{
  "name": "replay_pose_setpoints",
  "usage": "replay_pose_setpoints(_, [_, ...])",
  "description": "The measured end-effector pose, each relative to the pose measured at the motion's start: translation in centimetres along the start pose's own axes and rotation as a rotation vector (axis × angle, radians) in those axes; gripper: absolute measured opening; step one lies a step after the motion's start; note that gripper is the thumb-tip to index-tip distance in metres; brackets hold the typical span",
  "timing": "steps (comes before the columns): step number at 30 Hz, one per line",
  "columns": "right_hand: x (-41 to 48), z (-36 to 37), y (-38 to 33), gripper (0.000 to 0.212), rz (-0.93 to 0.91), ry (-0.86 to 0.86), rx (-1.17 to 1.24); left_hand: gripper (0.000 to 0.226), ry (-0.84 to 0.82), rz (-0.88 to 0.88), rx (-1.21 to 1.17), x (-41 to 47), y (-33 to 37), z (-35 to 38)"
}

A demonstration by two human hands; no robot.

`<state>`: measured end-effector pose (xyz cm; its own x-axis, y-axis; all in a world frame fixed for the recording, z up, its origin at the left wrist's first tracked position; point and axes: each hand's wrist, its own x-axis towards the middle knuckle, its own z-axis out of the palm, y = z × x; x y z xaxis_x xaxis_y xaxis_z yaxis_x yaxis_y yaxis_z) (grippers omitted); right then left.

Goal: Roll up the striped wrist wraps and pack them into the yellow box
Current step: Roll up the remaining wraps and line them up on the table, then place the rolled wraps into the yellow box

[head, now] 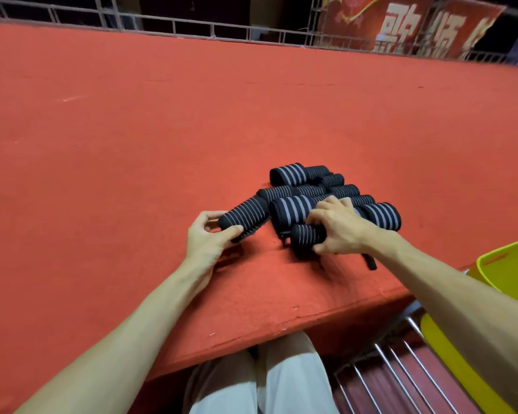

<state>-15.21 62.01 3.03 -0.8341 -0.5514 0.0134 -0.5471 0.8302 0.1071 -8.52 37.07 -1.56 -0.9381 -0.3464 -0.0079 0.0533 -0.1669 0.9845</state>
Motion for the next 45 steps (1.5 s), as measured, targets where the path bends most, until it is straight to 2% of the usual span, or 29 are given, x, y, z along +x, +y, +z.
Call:
replay_pose_setpoints(3, [-0.8,-1.6,-1.2,0.056,0.061,-0.062,0.031,0.029,-0.012,-0.007,-0.035,-0.3,0.5,-0.6])
replay_pose_setpoints(8, [-2.9,-3.9,-2.3,0.05,0.158,-0.087,0.279,0.029,-0.049,-0.025,-0.05,-1.2,1.0,-0.5])
replay_pose_setpoints(11, [-4.6,-5.4,-2.4,0.043,0.208,-0.057,0.399,0.027,-0.091,0.001,-0.07,-2.0,2.0,0.8])
replay_pose_setpoints(15, [-8.0,-8.0,-1.2,0.043,0.301,0.084,0.721,0.028,-0.18,0.033,-0.108,-3.4,3.9,4.4])
replay_pose_setpoints(18, [-12.1,-10.2,0.8,0.043,0.308,0.129,0.991,0.033,-0.243,0.035,-0.129,-5.1,5.3,8.0])
replay_pose_setpoints(22, [-17.2,-11.8,4.7,0.041,0.284,0.151,1.105,0.027,-0.315,0.056,-0.181,-7.9,6.6,13.1])
replay_pose_setpoints(27, [-22.7,-11.6,10.4,0.035,0.327,0.254,1.459,0.031,-0.395,0.09,-0.134,-11.1,6.6,19.6])
replay_pose_setpoints(35, [-30.7,-6.1,18.8,0.04,0.599,0.234,1.407,0.03,-0.545,0.204,0.125,-14.9,4.0,29.1])
replay_pose_setpoints(40, [-30.8,-0.2,21.5,0.048,0.785,0.146,1.303,0.032,-0.674,0.286,0.283,-13.9,2.2,32.3])
replay_pose_setpoints(45, [-28.3,5.2,23.3,0.05,0.964,0.046,1.23,0.031,-0.626,0.427,0.346,-12.6,0.4,34.1])
